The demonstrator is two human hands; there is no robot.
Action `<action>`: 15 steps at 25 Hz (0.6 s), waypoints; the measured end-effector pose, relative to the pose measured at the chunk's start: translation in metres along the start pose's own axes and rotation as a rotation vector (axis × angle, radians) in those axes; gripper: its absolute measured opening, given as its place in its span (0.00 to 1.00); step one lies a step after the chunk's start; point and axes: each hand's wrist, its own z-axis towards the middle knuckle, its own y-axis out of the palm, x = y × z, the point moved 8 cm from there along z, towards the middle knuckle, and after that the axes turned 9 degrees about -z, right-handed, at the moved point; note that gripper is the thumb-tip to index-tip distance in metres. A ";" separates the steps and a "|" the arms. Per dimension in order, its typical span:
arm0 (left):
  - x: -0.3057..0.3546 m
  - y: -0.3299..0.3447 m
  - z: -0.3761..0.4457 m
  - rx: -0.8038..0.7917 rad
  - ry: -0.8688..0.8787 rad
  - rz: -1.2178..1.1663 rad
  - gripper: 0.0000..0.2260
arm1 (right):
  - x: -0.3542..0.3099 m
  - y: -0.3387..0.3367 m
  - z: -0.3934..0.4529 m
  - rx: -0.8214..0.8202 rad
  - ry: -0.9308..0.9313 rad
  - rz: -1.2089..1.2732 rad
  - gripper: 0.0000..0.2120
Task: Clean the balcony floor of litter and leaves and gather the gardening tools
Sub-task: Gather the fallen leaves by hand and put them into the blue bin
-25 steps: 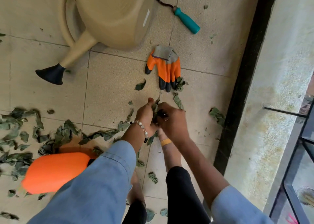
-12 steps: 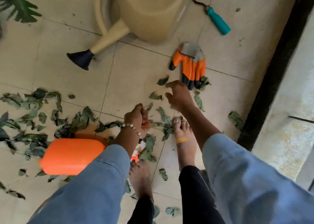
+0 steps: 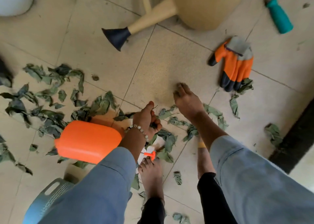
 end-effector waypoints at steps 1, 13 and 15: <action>-0.002 0.000 0.000 -0.002 0.012 0.000 0.20 | 0.000 -0.004 0.000 0.041 -0.012 -0.021 0.03; -0.027 0.061 -0.065 -0.181 0.015 -0.077 0.11 | 0.015 -0.126 -0.094 0.231 0.737 1.358 0.09; -0.044 0.076 -0.082 -0.224 -0.076 -0.094 0.16 | 0.017 -0.150 -0.112 0.335 0.524 0.819 0.08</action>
